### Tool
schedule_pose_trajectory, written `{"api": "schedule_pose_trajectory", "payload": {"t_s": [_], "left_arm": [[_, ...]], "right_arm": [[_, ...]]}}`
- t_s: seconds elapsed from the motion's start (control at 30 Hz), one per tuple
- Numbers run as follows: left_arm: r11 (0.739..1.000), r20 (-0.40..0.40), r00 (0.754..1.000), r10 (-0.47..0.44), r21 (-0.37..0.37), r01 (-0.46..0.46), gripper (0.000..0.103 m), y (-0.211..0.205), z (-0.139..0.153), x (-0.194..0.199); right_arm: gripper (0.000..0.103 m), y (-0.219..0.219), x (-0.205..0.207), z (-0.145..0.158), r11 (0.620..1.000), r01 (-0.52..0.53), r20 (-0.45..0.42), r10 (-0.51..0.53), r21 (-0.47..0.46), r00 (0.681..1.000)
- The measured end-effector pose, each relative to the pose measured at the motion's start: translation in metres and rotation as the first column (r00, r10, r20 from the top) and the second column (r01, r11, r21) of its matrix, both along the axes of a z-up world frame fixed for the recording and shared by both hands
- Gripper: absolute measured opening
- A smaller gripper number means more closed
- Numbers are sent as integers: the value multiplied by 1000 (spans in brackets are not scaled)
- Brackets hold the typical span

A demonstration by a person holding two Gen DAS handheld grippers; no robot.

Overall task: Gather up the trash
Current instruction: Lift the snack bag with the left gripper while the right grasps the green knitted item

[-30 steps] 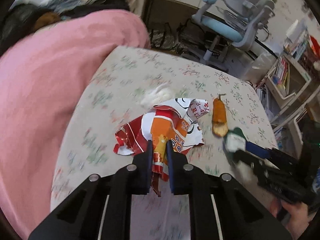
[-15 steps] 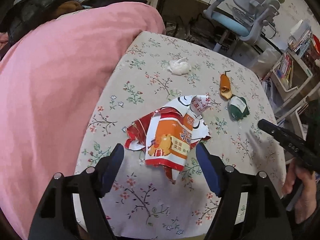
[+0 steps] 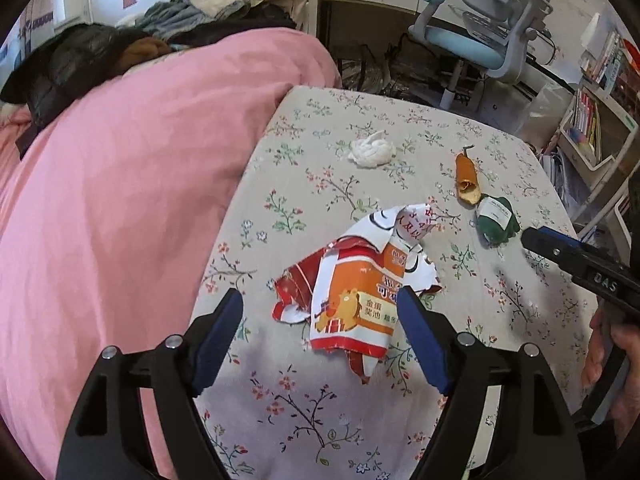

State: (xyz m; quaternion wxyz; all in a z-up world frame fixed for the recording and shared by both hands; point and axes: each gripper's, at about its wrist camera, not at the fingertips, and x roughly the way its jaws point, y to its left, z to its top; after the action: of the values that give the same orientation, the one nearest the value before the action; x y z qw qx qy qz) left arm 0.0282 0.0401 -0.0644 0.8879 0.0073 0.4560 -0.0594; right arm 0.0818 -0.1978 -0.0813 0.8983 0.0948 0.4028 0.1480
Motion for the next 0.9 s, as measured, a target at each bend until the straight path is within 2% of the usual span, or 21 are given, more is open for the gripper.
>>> {"api": "schedule_pose_trajectory", "payload": {"t_s": [0.17, 0.33, 0.63, 0.77, 0.8, 0.9], "left_arm": [[999, 19, 1000, -22, 47, 21, 79, -7, 0, 2], [998, 10, 1000, -27, 49, 26, 81, -9, -4, 12], [998, -97, 994, -41, 39, 45, 83, -19, -34, 41], [995, -107, 992, -64, 66, 72, 81, -28, -43, 44], [995, -106, 992, -72, 64, 79, 77, -29, -44, 43], [995, -87, 992, -95, 31, 98, 55, -30, -39, 39]], "right_arm": [[67, 8, 14, -3, 1000, 12, 7, -12, -13, 1000], [68, 13, 30, -10, 999, 15, -1, -15, -36, 1000], [68, 10, 58, -26, 997, 28, -23, -30, -72, 999], [48, 9, 58, -29, 994, 12, -23, -15, -105, 1000], [46, 7, 58, -29, 995, 10, -24, -12, -98, 1000], [36, 4, 54, -26, 995, 3, -13, -5, -103, 1000]]}}
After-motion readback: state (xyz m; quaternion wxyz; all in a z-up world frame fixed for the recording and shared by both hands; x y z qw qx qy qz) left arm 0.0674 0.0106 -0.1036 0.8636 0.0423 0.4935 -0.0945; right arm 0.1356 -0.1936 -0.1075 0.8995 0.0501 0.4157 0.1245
